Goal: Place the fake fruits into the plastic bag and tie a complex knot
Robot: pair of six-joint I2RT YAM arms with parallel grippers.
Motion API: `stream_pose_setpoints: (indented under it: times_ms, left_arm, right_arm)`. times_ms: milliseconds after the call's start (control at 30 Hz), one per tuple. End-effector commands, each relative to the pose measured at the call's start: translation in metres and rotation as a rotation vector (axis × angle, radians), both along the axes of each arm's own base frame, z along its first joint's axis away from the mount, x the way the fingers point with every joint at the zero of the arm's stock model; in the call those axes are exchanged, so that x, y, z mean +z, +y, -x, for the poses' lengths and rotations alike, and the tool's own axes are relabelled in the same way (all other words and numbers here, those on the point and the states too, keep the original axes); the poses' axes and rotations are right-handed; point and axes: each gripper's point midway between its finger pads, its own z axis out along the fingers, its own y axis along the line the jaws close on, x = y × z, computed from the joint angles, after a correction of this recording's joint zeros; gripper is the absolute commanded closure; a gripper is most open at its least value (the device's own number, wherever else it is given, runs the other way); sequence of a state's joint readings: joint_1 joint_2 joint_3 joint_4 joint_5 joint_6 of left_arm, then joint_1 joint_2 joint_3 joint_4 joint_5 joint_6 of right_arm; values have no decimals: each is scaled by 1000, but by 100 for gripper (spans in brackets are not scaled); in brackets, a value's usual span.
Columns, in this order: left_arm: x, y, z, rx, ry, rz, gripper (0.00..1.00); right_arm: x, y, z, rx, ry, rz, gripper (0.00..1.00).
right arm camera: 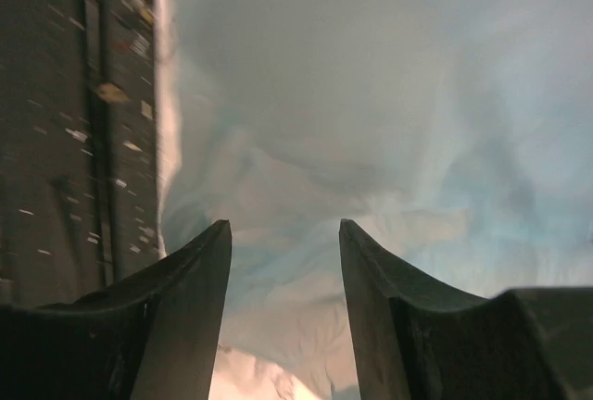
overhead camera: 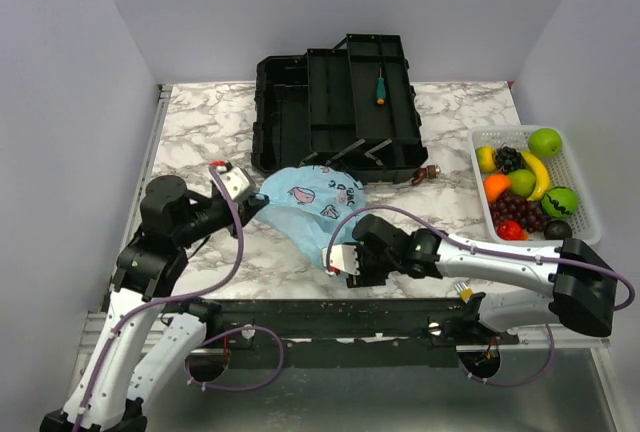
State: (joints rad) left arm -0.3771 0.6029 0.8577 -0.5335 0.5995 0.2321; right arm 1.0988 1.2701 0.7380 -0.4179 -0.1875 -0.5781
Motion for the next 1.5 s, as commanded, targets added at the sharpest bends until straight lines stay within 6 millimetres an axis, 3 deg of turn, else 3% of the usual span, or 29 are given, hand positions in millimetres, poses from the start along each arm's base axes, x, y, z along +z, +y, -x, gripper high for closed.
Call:
stream_pose_setpoints:
  times_ms: [0, 133, 233, 333, 433, 500, 567, 633, 733, 967, 1233, 1267, 1333, 1400, 1433, 1467]
  left_arm:
    - [26, 33, -20, 234, 94, 99, 100]
    - [-5, 67, -34, 376, 136, -42, 100]
    - [-27, 52, -10, 199, 154, -99, 100]
    - [-36, 31, 18, 19, 142, -52, 100]
    - [-34, 24, 22, -15, 129, -12, 100]
    - [-29, 22, 22, -34, 127, -8, 100]
    - [-22, 19, 21, -51, 120, 5, 100]
    - [-14, 13, 26, -99, 115, 31, 100]
    - [-1, 3, 34, -160, 143, 102, 100]
    - [13, -8, 54, -259, 157, 147, 100]
    - [15, -23, 96, -458, 211, 160, 100]
    - [15, -25, 103, -490, 216, 151, 100]
    - [10, -28, 118, -557, 229, 116, 100]
    - [4, -29, 130, -599, 257, 82, 97]
    - [2, -28, 133, -608, 268, 66, 84]
    - [2, -27, 137, -615, 281, 54, 64]
  right_arm:
    - [-18, -46, -33, -3, -221, 235, 48]
    - [-21, -75, -27, -20, -216, 326, 49]
    - [-6, -74, -23, -40, -196, 289, 45]
    - [45, -37, -16, -63, -131, 98, 28]
    - [114, 2, -11, -95, -68, -128, 11]
    - [151, 18, -7, -104, -33, -240, 4]
    - [175, 29, -4, -102, -18, -320, 0]
    - [190, 39, -16, -163, -39, -384, 0]
    - [196, 57, -44, -274, -97, -451, 0]
    - [186, 97, -70, -278, -185, -625, 0]
    - [160, 103, -125, -437, -438, -702, 1]
    - [155, 102, -131, -462, -459, -692, 5]
    - [147, 102, -135, -467, -472, -669, 24]
    - [144, 101, -129, -440, -453, -671, 63]
    - [148, 101, -122, -413, -438, -684, 81]
    - [148, 99, -116, -387, -424, -689, 97]
